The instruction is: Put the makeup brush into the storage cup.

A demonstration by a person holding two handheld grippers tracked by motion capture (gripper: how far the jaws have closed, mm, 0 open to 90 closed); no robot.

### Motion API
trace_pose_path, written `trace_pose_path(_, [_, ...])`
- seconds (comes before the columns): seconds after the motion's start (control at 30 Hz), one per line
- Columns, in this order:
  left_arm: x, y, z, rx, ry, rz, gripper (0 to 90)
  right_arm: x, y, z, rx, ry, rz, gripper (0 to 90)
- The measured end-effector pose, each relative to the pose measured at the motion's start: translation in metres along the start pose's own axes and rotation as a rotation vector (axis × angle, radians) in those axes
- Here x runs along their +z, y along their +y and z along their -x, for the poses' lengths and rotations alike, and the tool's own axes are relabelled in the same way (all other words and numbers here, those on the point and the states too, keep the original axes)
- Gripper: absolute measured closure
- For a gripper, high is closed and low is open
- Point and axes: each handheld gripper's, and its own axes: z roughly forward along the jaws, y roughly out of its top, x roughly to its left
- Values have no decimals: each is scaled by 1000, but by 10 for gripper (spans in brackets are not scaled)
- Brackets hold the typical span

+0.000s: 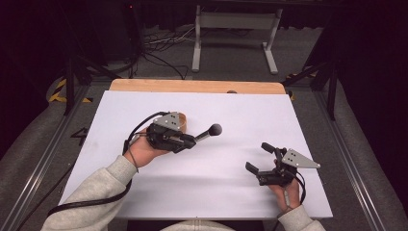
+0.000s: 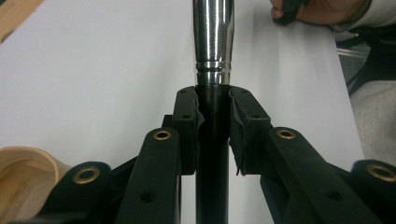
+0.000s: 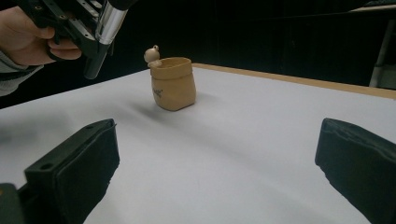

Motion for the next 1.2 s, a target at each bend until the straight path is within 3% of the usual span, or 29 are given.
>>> trace_pose_path(0.23, [-5, -3, -5, -24, 18, 82, 745, 0, 0, 0, -2, 0, 2, 0])
trace_pose_path(0.43, [-8, -6, -8, -38, 10, 156, 744, 0, 0, 0, 1, 4, 1, 0])
trace_pose_path(0.6, [-7, -8, -9, -49, 27, 191, 744, 0, 0, 0, -1, 4, 3, 0])
trace_pose_path(1.0, [-10, -12, -14, -71, 88, 332, 744, 0, 0, 0, -1, 7, 2, 0])
trace_pose_path(1.2, [-10, -15, -18, -81, 86, 405, 744, 0, 0, 0, -1, 9, 3, 0])
